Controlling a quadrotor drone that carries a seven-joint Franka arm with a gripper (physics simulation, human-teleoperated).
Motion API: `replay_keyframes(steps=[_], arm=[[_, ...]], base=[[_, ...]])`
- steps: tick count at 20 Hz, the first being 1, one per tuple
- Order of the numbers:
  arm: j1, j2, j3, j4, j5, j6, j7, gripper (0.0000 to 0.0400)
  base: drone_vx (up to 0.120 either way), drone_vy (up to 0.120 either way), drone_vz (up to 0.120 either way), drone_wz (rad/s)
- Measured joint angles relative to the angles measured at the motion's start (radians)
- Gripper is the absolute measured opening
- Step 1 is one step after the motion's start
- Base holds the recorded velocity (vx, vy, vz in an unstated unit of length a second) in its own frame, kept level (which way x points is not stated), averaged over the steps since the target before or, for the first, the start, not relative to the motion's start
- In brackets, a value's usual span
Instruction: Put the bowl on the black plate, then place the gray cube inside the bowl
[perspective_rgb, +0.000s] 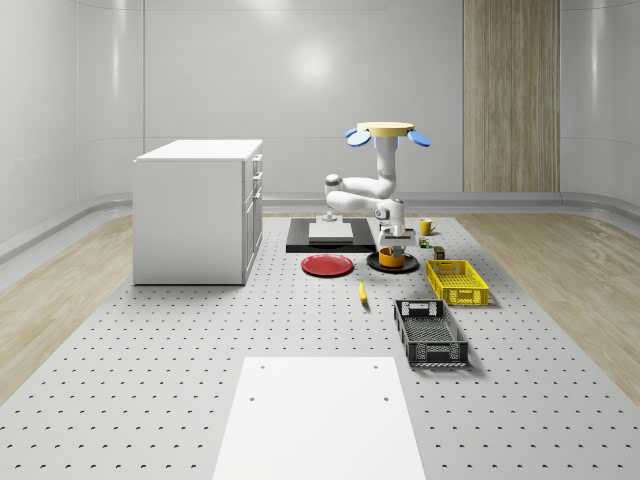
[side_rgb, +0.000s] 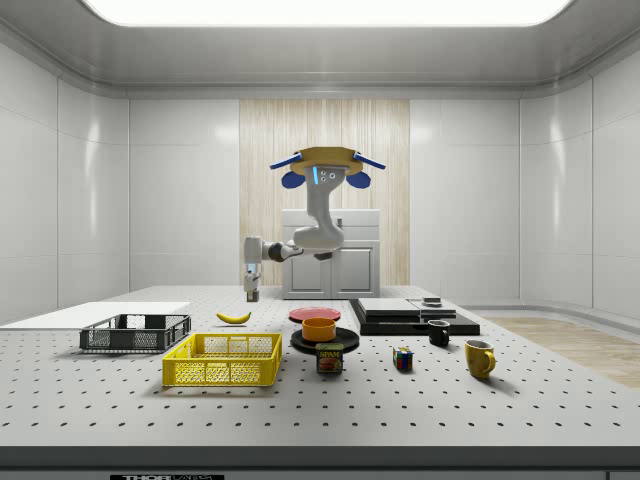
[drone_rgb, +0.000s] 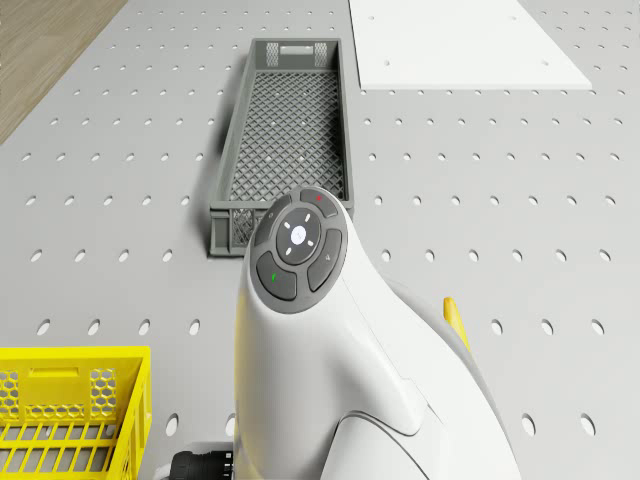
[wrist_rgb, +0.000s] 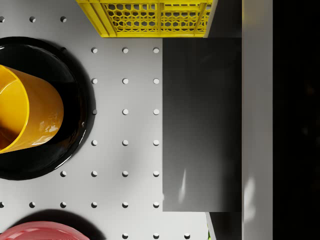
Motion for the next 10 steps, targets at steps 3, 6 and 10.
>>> replay_keyframes(steps=[3, 6, 10], arm=[[0.0, -0.001, 0.0, 0.0, 0.0, 0.001, 0.0, 0.025], [0.0, -0.001, 0.0, 0.0, 0.001, 0.001, 0.0, 0.025], [-0.001, -0.002, 0.0, 0.0, 0.001, 0.002, 0.0, 0.025]], base=[[-0.12, 0.0, 0.0, 0.0], [-0.12, 0.0, 0.0, 0.0], [-0.12, -0.04, 0.0, 0.0]])
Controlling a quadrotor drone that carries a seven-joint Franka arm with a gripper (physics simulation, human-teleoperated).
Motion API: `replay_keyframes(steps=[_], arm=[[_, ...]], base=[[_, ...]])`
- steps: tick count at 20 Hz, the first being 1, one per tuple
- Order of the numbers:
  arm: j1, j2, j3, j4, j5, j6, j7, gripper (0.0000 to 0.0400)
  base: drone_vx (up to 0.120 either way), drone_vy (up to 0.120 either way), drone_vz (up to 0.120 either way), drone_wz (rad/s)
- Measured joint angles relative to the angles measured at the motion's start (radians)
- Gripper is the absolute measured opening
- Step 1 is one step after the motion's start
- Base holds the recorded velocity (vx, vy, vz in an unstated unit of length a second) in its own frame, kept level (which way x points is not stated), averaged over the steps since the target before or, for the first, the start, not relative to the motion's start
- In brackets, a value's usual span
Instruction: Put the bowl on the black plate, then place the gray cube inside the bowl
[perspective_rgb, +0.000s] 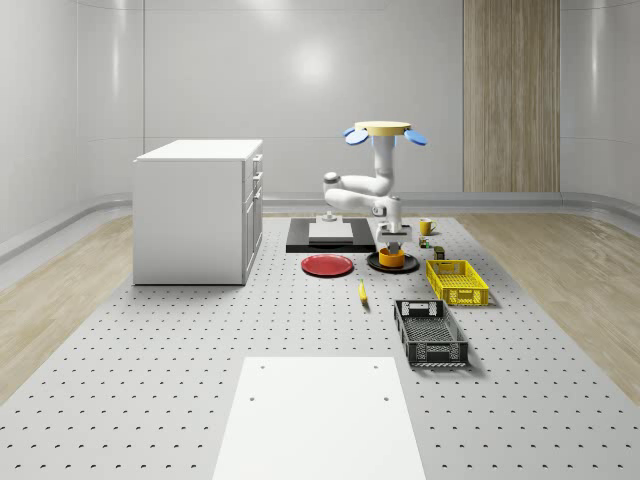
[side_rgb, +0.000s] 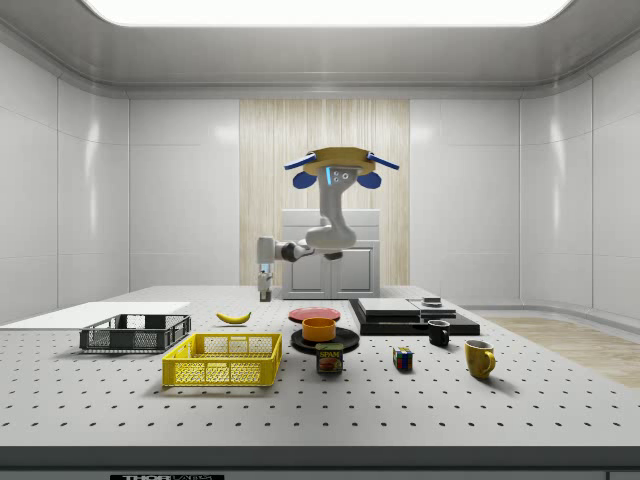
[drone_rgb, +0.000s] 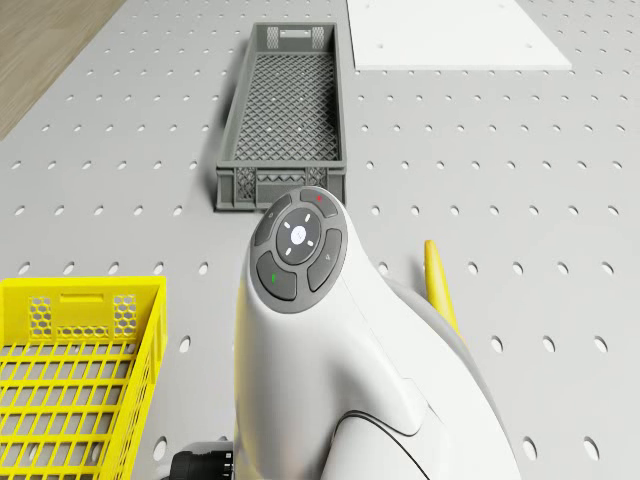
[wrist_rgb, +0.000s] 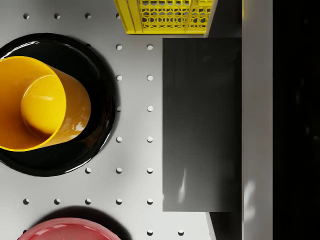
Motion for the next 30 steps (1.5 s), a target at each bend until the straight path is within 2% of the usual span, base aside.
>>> replay_keyframes(steps=[6, 20, 25, 30], arm=[[0.0, -0.001, 0.0, 0.0, 0.0, 0.001, 0.0, 0.025], [-0.001, -0.004, 0.0, 0.0, 0.001, 0.003, 0.001, 0.025], [-0.001, -0.004, 0.0, 0.0, 0.002, 0.004, 0.001, 0.025], [-0.001, -0.005, 0.001, 0.0, 0.002, 0.005, 0.001, 0.025]], base=[[-0.12, 0.0, -0.1, 0.0], [-0.12, 0.0, -0.026, 0.0], [-0.12, 0.0, -0.088, 0.0], [-0.12, 0.064, 0.0, 0.0]])
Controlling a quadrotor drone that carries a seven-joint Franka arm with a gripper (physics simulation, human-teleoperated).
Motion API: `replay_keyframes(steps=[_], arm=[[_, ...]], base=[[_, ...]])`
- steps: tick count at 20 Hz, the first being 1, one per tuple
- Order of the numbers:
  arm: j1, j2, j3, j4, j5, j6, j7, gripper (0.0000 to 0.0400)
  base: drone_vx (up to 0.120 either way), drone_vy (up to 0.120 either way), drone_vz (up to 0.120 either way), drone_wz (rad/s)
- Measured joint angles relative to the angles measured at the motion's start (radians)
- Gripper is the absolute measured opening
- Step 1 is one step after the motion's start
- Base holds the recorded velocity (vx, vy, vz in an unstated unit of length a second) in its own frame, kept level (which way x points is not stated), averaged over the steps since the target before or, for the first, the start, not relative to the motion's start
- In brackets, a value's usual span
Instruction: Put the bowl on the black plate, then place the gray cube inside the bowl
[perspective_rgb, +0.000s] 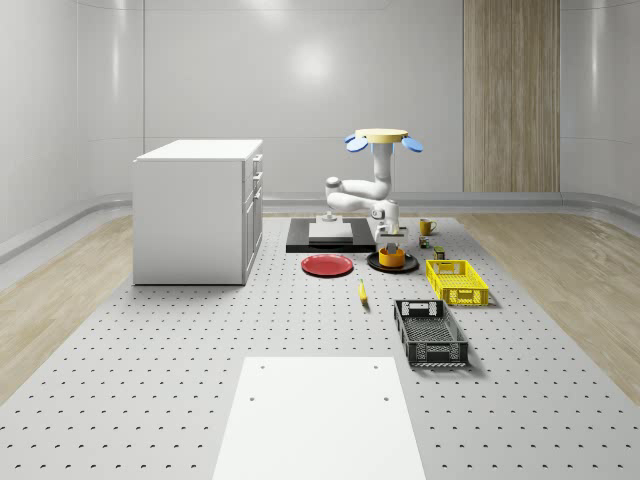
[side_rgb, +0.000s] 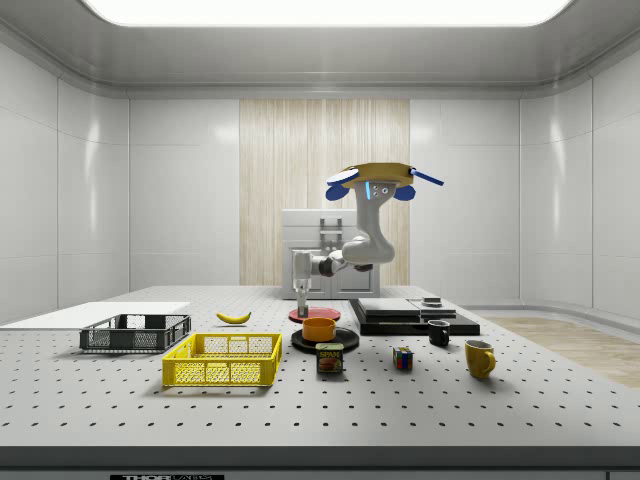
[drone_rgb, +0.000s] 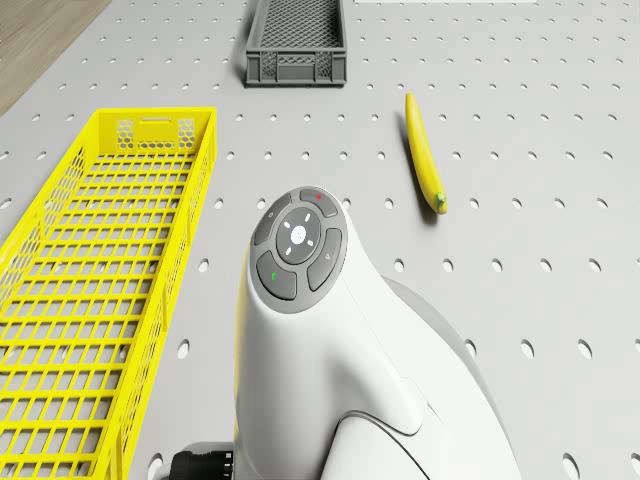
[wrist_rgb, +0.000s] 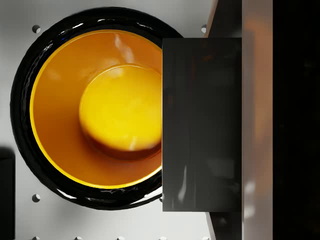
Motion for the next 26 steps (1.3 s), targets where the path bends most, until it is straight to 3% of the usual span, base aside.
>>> replay_keyframes(steps=[10, 26], arm=[[0.0, -0.001, 0.0, 0.0, 0.0, 0.001, 0.0, 0.025], [-0.06, 0.011, -0.108, 0.032, -0.104, 0.032, 0.04, 0.025]], base=[[-0.12, 0.0, -0.048, 0.0], [-0.003, 0.0, 0.0, 0.0]])
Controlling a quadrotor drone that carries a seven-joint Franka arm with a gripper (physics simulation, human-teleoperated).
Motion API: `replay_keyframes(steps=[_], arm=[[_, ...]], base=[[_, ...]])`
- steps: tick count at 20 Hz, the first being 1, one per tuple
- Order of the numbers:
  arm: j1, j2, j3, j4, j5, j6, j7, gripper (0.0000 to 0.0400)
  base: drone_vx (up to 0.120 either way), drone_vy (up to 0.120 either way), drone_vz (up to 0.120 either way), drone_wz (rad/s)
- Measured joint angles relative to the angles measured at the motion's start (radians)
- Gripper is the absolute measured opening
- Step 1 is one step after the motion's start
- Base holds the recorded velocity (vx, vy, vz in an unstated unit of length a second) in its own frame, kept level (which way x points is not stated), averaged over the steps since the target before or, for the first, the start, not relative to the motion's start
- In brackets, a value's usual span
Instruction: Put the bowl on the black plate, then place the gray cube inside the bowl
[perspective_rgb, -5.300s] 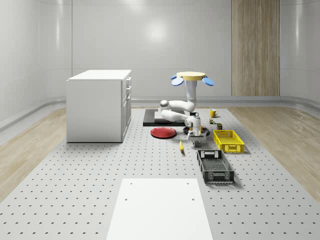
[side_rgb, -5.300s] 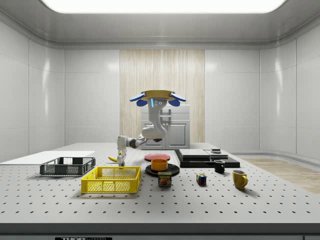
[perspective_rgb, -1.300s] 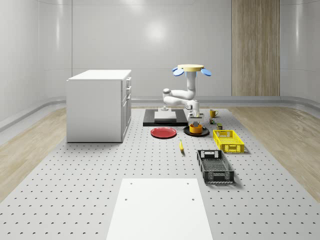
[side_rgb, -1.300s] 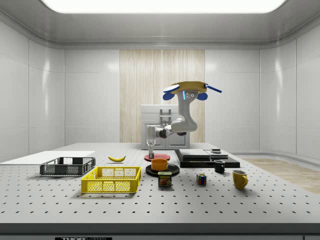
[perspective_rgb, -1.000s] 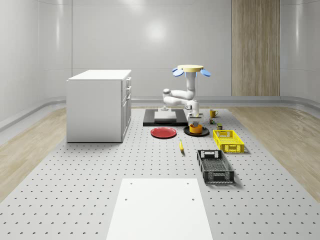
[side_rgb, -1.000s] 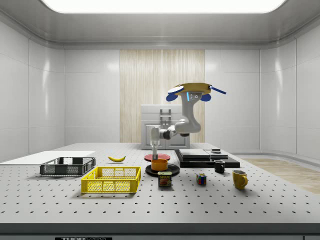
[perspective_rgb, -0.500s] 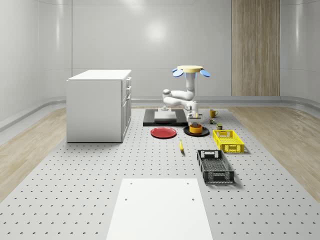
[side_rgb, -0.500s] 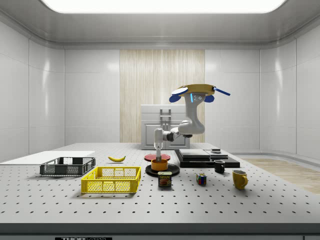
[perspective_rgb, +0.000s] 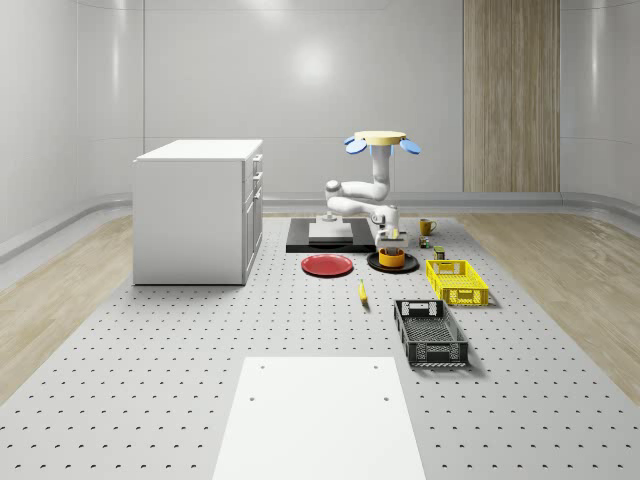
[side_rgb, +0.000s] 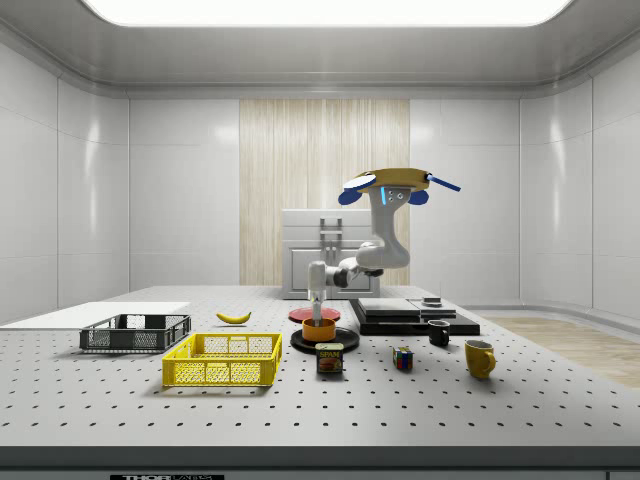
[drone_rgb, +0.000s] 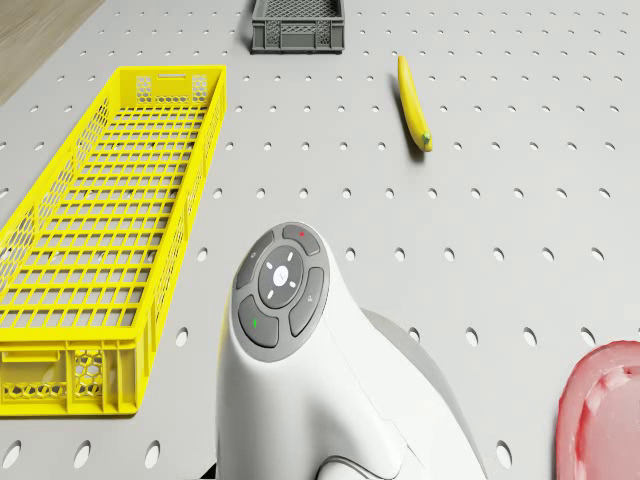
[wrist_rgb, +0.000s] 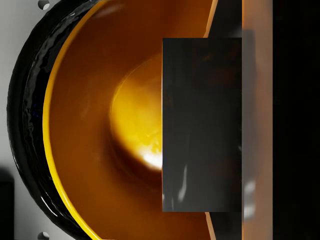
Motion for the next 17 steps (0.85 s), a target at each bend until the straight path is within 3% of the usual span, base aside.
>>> replay_keyframes(steps=[5, 10, 17], arm=[[-0.014, 0.008, -0.048, 0.018, -0.047, 0.015, 0.004, 0.025], [-0.015, 0.015, -0.057, 0.021, -0.057, 0.011, 0.004, 0.0353], [0.0, 0.019, 0.005, -0.003, -0.002, -0.021, 0.003, 0.039]], base=[[0.0, 0.0, 0.0, 0.0], [0.0, 0.0, 0.0, 0.0], [0.0, 0.0, 0.0, 0.0]])
